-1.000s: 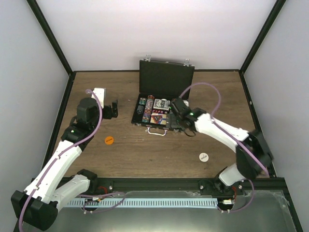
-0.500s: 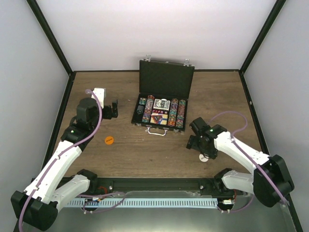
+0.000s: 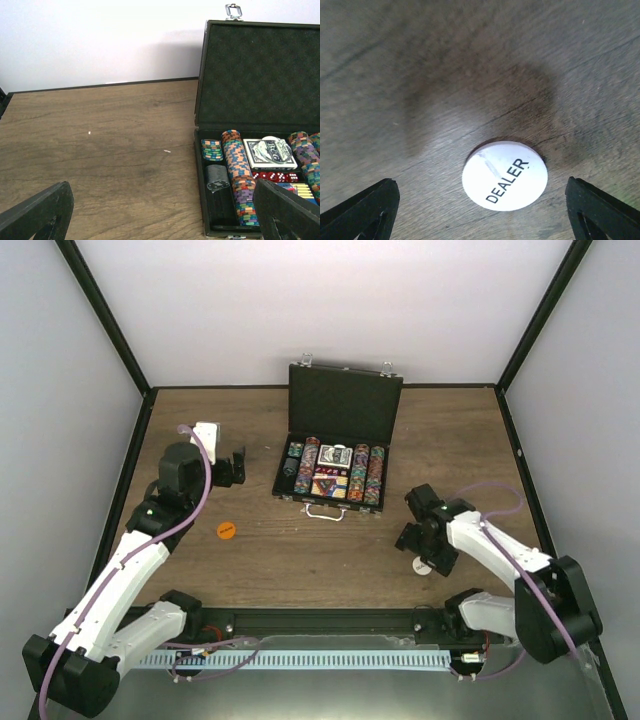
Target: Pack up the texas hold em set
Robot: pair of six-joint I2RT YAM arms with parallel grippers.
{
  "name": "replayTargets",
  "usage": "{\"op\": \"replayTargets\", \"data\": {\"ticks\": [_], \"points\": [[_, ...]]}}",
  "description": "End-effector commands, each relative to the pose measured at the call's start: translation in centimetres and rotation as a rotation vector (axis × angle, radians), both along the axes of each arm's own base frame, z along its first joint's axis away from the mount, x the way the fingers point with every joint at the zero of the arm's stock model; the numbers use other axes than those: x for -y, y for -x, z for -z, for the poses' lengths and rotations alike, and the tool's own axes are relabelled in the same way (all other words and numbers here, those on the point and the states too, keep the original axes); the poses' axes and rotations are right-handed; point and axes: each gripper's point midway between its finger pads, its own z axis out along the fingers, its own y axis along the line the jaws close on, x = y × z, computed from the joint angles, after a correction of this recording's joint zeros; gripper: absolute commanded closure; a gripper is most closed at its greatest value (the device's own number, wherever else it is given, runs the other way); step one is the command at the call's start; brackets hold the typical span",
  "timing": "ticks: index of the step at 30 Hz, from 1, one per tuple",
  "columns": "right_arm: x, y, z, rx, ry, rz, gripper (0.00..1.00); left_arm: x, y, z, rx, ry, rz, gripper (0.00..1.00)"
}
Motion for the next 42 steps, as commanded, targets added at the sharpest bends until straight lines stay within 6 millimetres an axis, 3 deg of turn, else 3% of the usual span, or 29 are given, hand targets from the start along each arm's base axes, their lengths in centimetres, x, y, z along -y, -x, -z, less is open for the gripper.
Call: {"op": "replayTargets", "data": {"ticks": [1, 10, 21, 29, 33, 42], "points": [[-0.5, 0.2, 1.3, -0.036, -0.028, 0.018, 0.08, 0.1, 0.0, -0.4, 0.019, 0.019, 0.003, 0.00], [-1.0, 0.3, 2.7, -0.049, -0.059, 0.016, 0.10, 0.0, -0.1, -0.3, 0.016, 0.015, 0.000, 0.00], [-3.0, 0.1, 4.0, -0.042, -0.169, -0.007, 0.22, -0.1, -0.2, -0.1, 0.011, 0.011, -0.008, 0.00], [-2.8, 0.0, 3.9, -0.027, -0.154, -0.040, 0.41, 0.0, -0.2, 0.0, 0.009, 0.010, -0.005, 0.00], [-2.8, 0.0, 3.9, -0.024, -0.151, -0.055, 0.46, 0.0, -0.2, -0.1, 0.011, 0.011, -0.006, 0.00], [-4.6, -1.4, 2.9, 0.015, -0.202, -0.182, 0.46, 0.0, -0.2, -0.1, 0.011, 0.011, -0.006, 0.00]]}}
